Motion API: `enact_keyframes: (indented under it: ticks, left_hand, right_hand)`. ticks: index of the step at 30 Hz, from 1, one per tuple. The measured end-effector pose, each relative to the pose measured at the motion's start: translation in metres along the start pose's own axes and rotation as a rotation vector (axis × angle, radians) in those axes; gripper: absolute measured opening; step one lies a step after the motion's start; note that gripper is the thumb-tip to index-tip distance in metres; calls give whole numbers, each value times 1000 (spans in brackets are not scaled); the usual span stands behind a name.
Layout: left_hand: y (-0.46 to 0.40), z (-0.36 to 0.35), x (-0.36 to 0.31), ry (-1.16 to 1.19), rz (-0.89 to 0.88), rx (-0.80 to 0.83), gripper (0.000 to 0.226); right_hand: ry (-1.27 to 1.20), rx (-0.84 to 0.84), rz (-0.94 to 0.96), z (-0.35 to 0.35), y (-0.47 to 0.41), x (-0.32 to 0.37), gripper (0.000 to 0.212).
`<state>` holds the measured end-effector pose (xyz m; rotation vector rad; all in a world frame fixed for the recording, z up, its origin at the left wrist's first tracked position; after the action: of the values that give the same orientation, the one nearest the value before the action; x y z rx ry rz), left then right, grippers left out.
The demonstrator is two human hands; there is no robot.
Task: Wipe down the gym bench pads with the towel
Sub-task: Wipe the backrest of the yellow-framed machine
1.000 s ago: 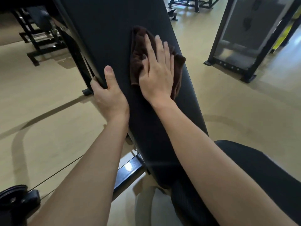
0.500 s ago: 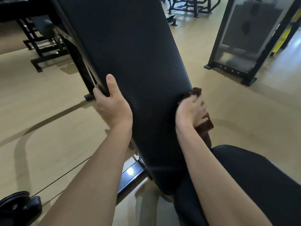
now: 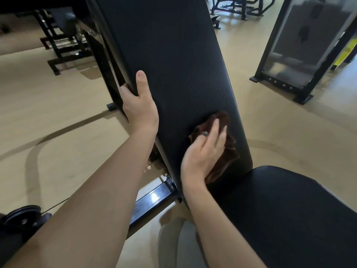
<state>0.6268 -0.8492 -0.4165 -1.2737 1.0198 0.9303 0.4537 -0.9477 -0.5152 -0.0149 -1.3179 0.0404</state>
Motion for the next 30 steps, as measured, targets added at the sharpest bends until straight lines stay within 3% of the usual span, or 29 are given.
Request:
enact_keyframes:
  ticks: [6, 9, 14, 17, 21, 26, 30]
  left_hand:
    - [-16, 10, 4, -51, 41, 336, 75]
    - [-22, 14, 3, -1, 81, 448, 71]
    - [-12, 16, 0, -103, 68, 456, 87]
    - [3, 24, 18, -74, 132, 475, 94]
    - [19, 42, 52, 49, 274, 500, 90]
    - [17, 73, 77, 174, 289, 304, 73]
    - [8, 78, 57, 116, 252, 270, 55]
  right_hand:
    - [75, 213, 637, -32, 56, 71, 52]
    - [188, 309, 908, -36, 59, 82, 56]
    - [410, 403, 1320, -25, 72, 46, 39]
    - [595, 452, 1489, -14, 89, 5, 40]
    - [675, 504, 1708, -21, 83, 29, 33]
    - [498, 297, 1605, -72, 76, 147, 30]
    - [479, 192, 1436, -68, 81, 135, 32]
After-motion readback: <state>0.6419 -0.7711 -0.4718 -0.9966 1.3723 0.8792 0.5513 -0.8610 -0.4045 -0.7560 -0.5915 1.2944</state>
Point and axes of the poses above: each hand's wrist, its own y-axis away from the middle knuckle, its own z-axis out of the back of the hand, x = y × z, the point moved 8 cm from there along -y, towards the middle knuckle, and after that the axes turned 10 degrees about -z, right-handed, at the moved point
